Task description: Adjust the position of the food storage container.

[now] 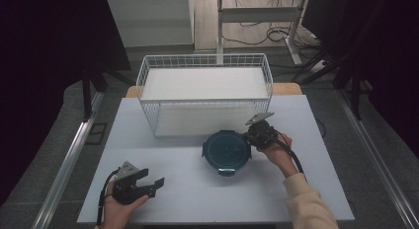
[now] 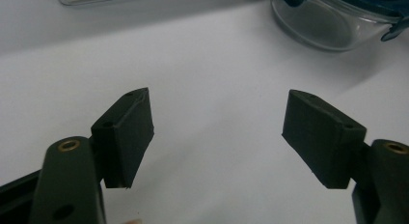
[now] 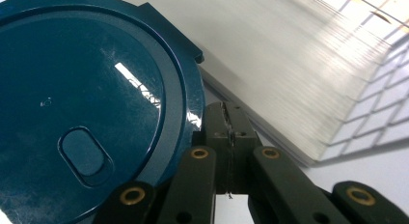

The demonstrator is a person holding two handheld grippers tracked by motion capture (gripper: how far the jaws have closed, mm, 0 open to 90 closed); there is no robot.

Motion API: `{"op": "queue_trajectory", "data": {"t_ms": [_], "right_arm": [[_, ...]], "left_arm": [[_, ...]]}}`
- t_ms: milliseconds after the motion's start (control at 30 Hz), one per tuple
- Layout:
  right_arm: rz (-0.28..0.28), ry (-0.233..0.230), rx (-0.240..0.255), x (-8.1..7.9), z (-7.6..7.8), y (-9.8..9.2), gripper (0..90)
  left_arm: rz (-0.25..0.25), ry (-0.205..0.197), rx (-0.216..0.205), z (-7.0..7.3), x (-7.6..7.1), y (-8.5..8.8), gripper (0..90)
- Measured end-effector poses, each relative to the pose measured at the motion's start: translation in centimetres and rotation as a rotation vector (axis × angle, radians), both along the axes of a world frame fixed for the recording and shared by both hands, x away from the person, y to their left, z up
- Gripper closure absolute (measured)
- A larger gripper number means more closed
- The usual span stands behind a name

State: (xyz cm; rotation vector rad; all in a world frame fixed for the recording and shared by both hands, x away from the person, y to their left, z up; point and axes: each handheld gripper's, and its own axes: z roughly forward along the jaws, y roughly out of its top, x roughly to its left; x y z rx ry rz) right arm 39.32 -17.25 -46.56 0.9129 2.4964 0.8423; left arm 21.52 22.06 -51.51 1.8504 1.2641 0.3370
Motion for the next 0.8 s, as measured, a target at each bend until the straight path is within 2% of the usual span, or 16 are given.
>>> {"op": "queue_trajectory", "data": {"t_ms": [167,300,800], "right_arm": [[0.044,0.016,0.007,-0.6,0.0,1.0,90.0],[0.059,0.024,0.012,-0.9,-0.1,1.7,90.0],[0.131,0.027,0.018,-2.6,-0.2,3.8,90.0]], "left_arm": [[-0.003,0.002,0.0,0.0,0.0,0.0,25.6],[-0.002,0.005,-0.001,-0.1,0.1,0.1,25.6],[-0.004,-0.001,-0.003,0.0,0.0,0.1,25.6]]}}
